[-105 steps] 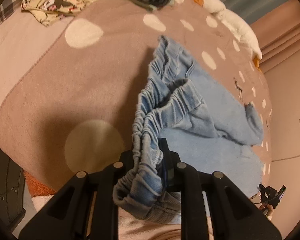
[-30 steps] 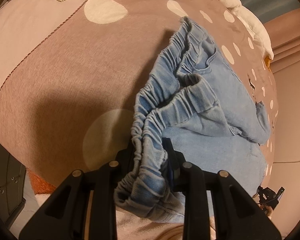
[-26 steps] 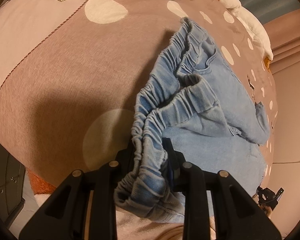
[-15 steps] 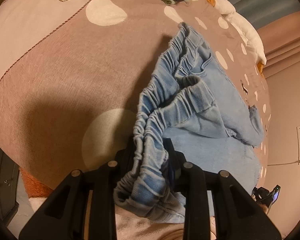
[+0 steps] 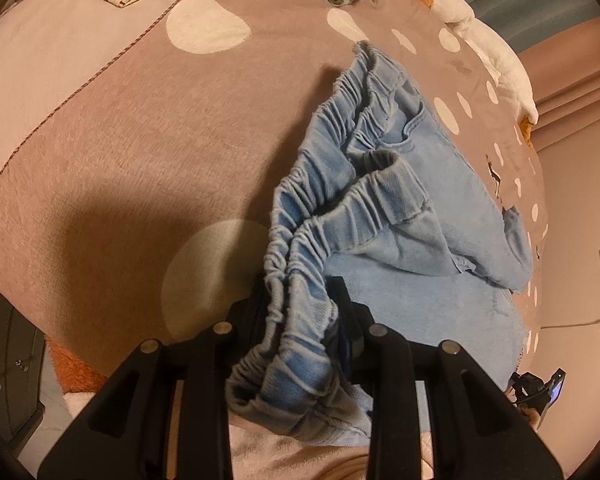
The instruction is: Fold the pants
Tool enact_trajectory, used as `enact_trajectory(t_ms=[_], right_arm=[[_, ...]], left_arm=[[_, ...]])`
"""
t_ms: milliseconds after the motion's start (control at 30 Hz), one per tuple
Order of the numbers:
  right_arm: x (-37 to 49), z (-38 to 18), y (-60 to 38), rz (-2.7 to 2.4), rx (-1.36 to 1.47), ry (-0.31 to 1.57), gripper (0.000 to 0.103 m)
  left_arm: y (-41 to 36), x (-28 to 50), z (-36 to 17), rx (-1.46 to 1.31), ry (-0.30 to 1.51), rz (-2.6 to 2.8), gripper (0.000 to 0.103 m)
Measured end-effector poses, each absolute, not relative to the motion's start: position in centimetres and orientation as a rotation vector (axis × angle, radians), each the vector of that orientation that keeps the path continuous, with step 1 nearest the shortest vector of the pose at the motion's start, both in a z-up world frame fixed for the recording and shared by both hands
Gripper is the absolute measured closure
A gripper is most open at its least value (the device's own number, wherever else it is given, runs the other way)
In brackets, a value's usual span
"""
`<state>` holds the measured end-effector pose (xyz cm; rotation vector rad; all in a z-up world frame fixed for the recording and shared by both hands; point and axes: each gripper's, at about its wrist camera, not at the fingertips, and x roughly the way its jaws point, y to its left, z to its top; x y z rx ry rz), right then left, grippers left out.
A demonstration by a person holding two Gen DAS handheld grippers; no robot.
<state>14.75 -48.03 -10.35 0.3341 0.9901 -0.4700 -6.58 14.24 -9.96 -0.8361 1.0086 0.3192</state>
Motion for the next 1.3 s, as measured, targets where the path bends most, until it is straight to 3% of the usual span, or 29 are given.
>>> enact_trajectory(t_ms=[67, 100, 133, 167, 200, 233, 300, 500, 600, 900, 1067, 1300], right_arm=[[14.8, -10.2, -48.0, -0.472, 0.321, 0.995, 0.093], [14.8, -10.0, -48.0, -0.480, 0.303, 0.999, 0.090], [14.7, -9.9, -48.0, -0.497, 0.287, 1.003, 0.078], [14.6, -9.7, -48.1, -0.522, 0.272, 1.007, 0.060], [14.2, -9.5, -48.4, -0.547, 0.271, 1.008, 0.052], [13.9, -9.2, -48.7, -0.558, 0.285, 1.007, 0.043], [13.1, -8.2, -49.1, -0.551, 0.335, 0.991, 0.043], [13.2, -2.4, -45.9, -0.426, 0.314, 0.887, 0.040], [14.2, 0.6, -42.2, -0.280, 0.296, 0.831, 0.033], [18.2, 6.4, -30.6, 0.118, 0.179, 0.752, 0.033], [20.7, 6.9, -26.2, 0.239, 0.109, 0.732, 0.033], [31.2, 0.5, -20.6, 0.183, 0.137, 1.013, 0.033]], left_arm=[[14.1, -6.4, -9.5, -0.839, 1.020, 0.321, 0.069], [14.1, -6.4, -9.1, -0.833, 1.027, 0.333, 0.062], [14.0, -6.4, -8.7, -0.821, 1.031, 0.350, 0.057], [14.0, -6.6, -7.9, -0.784, 1.029, 0.390, 0.042], [13.9, -6.7, -7.2, -0.751, 1.016, 0.424, 0.031], [13.8, -7.0, -6.1, -0.713, 0.988, 0.454, 0.027], [13.8, -7.5, -4.4, -0.675, 0.937, 0.475, 0.017], [12.5, -6.3, -1.3, -0.686, 0.860, 0.400, 0.017], [11.0, -4.9, -0.5, -0.660, 0.840, 0.340, 0.017], [7.7, -0.5, -1.8, -0.640, 0.907, 0.212, 0.017], [6.9, 0.2, -2.6, -0.611, 0.938, 0.223, 0.017], [6.9, 0.9, -3.7, -0.638, 0.973, 0.252, 0.017]])
